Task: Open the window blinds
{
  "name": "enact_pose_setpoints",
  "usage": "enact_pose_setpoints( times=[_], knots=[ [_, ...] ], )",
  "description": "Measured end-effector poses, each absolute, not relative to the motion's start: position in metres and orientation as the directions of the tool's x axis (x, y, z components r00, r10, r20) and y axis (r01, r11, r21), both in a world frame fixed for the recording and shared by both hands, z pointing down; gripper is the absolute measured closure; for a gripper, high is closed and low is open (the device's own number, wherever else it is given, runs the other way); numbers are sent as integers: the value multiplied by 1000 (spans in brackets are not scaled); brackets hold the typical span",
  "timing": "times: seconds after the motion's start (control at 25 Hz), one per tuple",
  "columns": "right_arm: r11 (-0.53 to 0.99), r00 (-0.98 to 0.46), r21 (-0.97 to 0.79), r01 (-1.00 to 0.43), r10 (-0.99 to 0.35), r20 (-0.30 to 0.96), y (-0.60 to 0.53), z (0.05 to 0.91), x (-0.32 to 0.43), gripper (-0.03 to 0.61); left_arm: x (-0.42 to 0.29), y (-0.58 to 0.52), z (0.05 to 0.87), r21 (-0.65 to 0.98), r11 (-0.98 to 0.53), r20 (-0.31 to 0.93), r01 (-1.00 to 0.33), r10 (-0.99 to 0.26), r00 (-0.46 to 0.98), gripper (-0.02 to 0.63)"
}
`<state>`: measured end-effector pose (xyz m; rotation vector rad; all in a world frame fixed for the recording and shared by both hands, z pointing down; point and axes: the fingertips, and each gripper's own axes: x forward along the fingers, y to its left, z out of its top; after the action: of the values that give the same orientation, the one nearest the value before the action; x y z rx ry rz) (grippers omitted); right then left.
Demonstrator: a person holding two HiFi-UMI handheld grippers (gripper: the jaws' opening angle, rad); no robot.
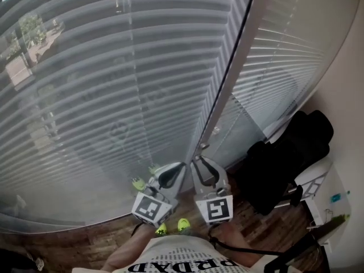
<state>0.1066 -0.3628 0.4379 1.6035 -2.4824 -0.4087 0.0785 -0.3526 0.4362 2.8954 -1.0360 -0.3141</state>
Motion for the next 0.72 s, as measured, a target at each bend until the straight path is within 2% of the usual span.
enact_pose_setpoints(
  times=[0.32,0.52,0.72],
  knots=[
    [351,-376,318,-881,-926,-17,-390,454,140,479,94,-370,461,69,-759,-144,-647,-649,747,621],
    [386,-422,354,-852,-906,-27,-405,449,140,428,101,-384,463,44,-747,-139,-663,-662,736,621],
    [421,-463,355,-835,-886,-39,-404,443,132,426,108,-380,443,54,-738,-172,-673,-670,722,620]
  ],
)
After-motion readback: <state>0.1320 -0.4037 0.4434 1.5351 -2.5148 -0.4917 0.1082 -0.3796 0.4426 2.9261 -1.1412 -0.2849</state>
